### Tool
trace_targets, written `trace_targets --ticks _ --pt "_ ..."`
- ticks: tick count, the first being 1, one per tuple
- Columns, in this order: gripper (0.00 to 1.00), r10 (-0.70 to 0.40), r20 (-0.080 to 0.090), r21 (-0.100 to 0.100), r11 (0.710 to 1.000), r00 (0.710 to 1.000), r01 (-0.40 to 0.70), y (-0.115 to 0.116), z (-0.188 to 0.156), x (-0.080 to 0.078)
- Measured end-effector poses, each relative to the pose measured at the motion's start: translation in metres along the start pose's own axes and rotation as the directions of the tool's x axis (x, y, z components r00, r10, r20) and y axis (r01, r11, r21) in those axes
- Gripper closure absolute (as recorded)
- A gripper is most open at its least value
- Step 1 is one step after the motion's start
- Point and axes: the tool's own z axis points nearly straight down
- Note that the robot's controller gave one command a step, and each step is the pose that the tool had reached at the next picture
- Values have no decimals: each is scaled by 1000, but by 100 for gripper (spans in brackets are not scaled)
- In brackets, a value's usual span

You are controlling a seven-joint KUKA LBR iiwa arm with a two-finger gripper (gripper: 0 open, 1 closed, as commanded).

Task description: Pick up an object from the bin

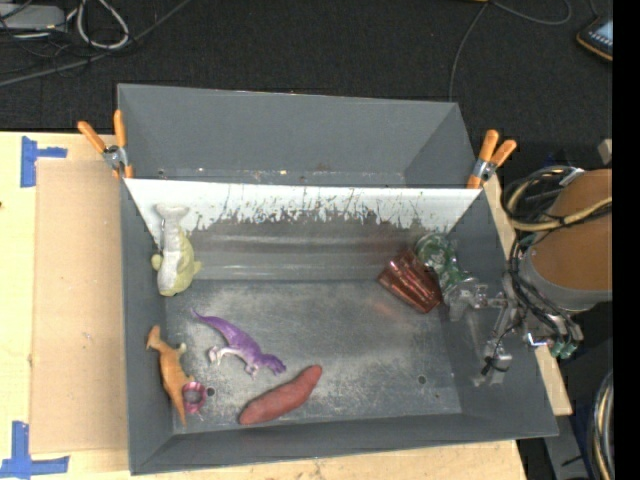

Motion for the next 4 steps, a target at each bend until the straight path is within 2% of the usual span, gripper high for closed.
trace_targets --ticks 1,2,3,4 --pt "0 0 0 0 1000 1000 0 0 0 0" --pt "0 -36 2 2 999 999 36 26 21 -8" --pt "0 -73 0 -4 997 997 73 45 46 -19" --pt "0 -100 -2 2 995 995 100 41 60 -19"
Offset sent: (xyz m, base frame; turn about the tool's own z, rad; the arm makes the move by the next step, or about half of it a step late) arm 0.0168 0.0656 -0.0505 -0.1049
